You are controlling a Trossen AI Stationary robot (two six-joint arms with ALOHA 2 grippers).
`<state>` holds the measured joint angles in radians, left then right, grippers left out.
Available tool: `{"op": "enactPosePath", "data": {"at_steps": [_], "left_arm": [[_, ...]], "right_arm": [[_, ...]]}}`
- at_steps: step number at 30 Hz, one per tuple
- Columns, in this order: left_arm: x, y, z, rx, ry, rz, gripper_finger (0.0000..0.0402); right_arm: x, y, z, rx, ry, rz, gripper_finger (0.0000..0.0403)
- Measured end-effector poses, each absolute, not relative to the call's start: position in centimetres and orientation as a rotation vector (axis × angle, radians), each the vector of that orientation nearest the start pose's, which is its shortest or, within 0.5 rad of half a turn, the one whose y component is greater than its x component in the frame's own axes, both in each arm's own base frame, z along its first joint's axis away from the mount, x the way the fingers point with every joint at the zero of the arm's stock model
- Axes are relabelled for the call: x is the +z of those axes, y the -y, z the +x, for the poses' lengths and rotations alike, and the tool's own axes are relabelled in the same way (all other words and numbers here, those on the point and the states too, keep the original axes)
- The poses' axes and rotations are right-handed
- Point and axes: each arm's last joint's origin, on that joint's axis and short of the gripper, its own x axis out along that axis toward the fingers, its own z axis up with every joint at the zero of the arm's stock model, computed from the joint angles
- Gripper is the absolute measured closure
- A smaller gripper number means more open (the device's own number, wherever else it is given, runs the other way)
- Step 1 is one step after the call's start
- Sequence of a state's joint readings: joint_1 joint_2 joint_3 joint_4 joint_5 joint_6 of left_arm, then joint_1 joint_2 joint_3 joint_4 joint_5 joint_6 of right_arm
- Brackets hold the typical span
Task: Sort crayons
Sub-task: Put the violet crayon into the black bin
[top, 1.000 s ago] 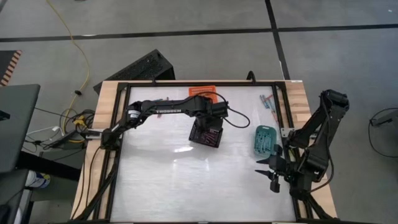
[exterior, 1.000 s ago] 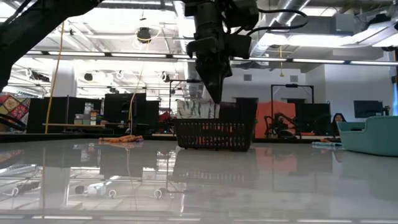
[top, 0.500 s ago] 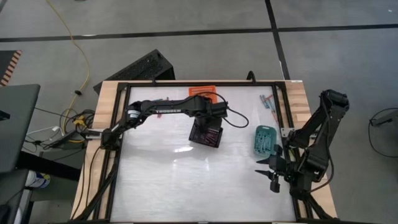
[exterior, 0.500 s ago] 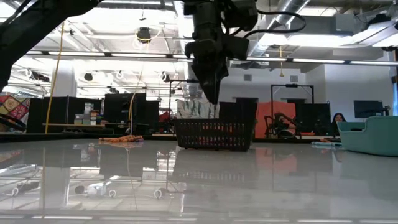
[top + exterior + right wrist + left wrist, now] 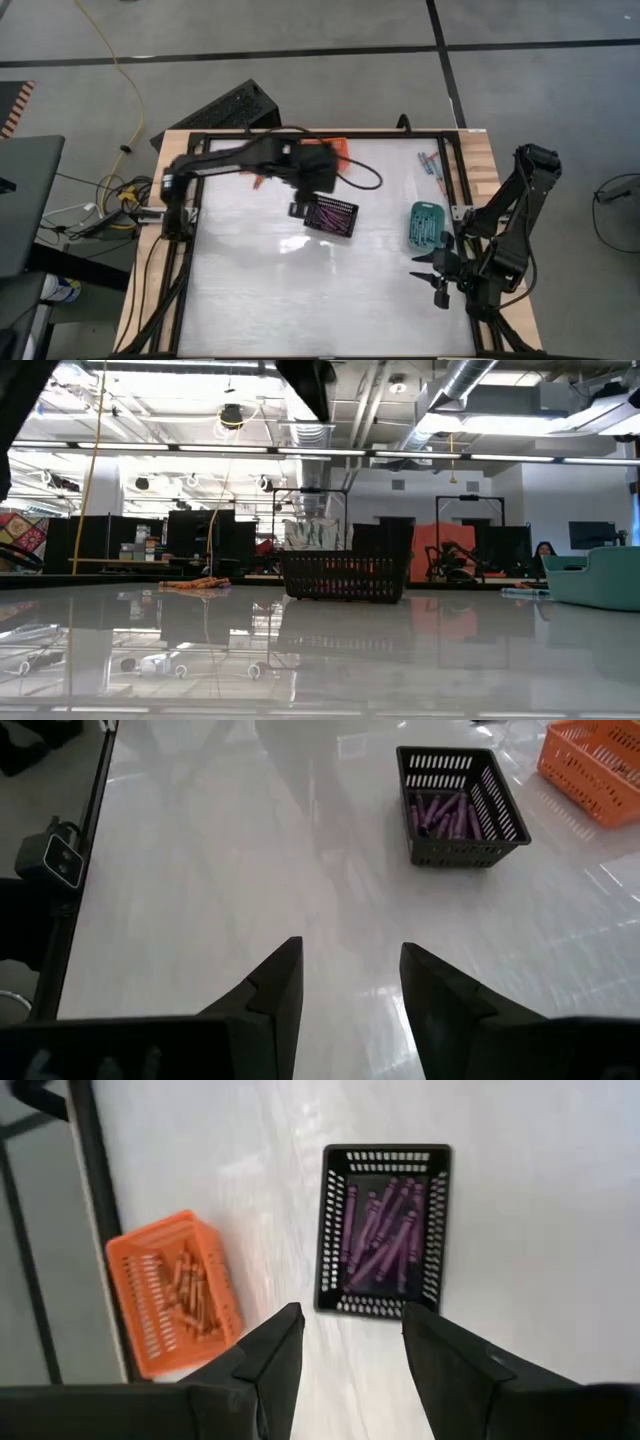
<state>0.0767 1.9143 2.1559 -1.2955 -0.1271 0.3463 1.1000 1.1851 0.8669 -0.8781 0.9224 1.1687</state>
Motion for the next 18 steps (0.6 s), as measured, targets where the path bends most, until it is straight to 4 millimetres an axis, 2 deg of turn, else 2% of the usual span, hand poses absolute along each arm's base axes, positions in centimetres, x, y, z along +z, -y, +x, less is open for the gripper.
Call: {"op": "enactPosePath", "data": {"at_steps": [6, 10, 14, 18], "left_arm": [[42.6, -1.3, 33.5, 0.033, -1.012, 0.344, 0.0239], [44.3, 0.4, 31.1, 0.042, -0.980, 0.346, 0.0239], [45.3, 1.8, 29.2, 0.078, -0.974, 0.360, 0.0239], [45.5, 3.1, 28.1, 0.074, -0.989, 0.356, 0.0239]], "right_arm": [[25.1, -17.3, 11.5, -0.205, -0.550, 0.128, 0.0242], [25.6, -17.9, 11.8, -0.176, -0.490, 0.112, 0.0242], [26.2, -18.6, 12.3, -0.144, -0.415, 0.084, 0.0242], [27.1, -19.2, 13.1, -0.108, -0.353, 0.058, 0.0242]]}}
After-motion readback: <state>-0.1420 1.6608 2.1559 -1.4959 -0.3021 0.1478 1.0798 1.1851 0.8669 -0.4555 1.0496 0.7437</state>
